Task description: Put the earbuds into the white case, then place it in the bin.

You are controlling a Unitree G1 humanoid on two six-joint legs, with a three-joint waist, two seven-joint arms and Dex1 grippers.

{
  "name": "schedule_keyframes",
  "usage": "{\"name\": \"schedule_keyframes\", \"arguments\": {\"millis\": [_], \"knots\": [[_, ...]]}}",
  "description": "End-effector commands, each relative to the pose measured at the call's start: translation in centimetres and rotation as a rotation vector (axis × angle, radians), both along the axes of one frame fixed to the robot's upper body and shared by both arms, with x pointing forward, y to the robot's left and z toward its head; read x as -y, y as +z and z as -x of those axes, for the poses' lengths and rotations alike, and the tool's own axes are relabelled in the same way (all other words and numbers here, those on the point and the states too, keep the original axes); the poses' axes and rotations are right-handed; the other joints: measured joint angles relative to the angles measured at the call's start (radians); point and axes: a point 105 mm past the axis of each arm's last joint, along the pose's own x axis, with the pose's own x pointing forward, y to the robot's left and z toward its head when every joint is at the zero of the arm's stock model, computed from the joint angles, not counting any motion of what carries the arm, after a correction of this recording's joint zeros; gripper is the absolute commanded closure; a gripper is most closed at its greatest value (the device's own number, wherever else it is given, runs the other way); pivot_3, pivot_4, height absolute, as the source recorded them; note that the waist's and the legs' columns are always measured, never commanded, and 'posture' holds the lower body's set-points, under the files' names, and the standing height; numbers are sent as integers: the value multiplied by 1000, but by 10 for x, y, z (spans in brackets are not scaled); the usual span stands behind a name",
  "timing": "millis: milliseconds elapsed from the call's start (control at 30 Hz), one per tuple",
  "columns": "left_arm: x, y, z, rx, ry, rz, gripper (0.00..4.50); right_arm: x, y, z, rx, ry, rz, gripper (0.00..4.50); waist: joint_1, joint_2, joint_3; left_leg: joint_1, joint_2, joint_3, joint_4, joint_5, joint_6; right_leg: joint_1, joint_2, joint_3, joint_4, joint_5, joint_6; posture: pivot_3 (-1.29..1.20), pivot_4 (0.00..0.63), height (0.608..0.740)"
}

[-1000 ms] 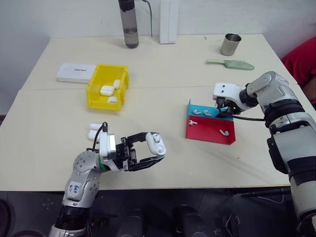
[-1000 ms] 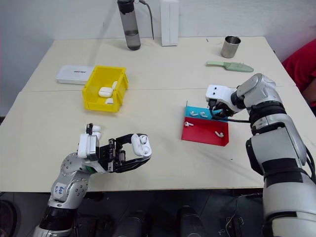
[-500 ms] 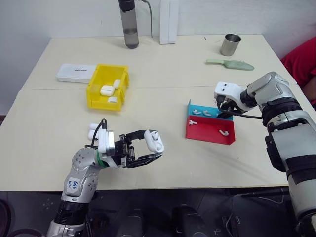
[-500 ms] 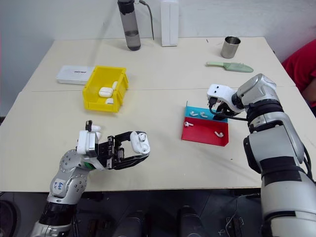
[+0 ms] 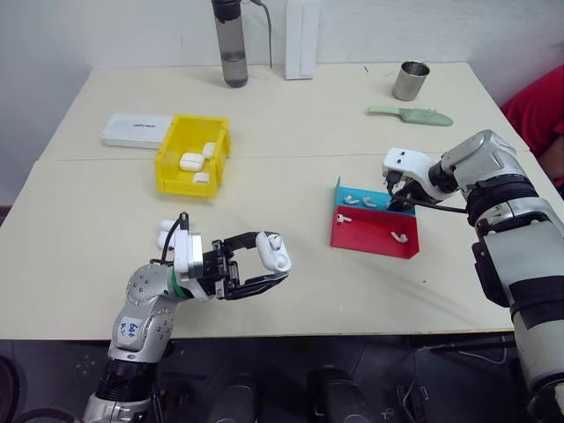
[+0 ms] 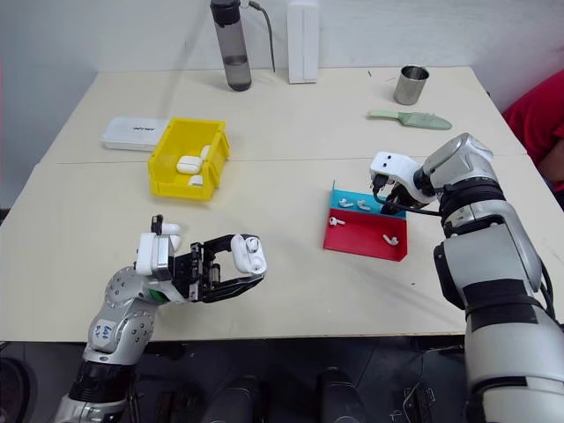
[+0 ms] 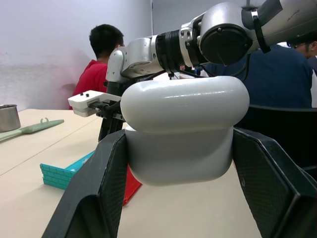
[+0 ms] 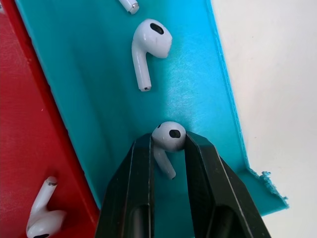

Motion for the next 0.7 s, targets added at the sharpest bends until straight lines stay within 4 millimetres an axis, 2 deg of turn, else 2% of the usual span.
{"name": "schedule_keyframes", "arguments": {"millis": [33,200,300,367,467,567,633,700], "knots": [[-2,8,5,51,-3,5,1686,4,-3,2,-14,-14,-20,4059,0,0,0,0,0,0,0,0,0,0,0,0,0,0,0,0,150,740],[-1,8,5,52,-8,5,1686,4,13,-1,50,-4,-79,4059,-1,0,0,0,0,0,0,0,0,0,0,0,0,0,0,0,150,740],[0,10,3,53,-25,17,1686,0,56,-6,189,13,-231,4059,1,0,0,0,0,0,0,0,0,0,0,0,1,0,0,0,150,740],[0,12,2,56,-37,26,1686,-2,78,-3,244,41,-337,4059,2,0,0,0,0,0,1,0,0,0,0,0,2,0,0,0,150,740],[0,15,-1,58,-51,42,1686,-15,112,18,245,198,-622,4059,3,0,0,-1,0,0,0,0,0,0,0,0,0,0,0,0,150,740],[0,18,-5,60,-72,59,1686,-41,138,57,214,418,-996,4059,5,0,0,0,1,-1,-1,0,0,1,0,-1,0,0,0,0,150,740],[1,18,-7,58,-88,58,1686,-58,142,88,171,510,-1188,4059,7,-1,0,-1,1,-2,0,0,0,2,1,-2,0,0,0,0,150,740],[1,18,-9,57,-98,60,1686,-75,134,114,99,522,-1277,4059,7,-1,0,-2,1,-5,4,-1,0,2,1,-4,2,0,0,0,150,740]]}}
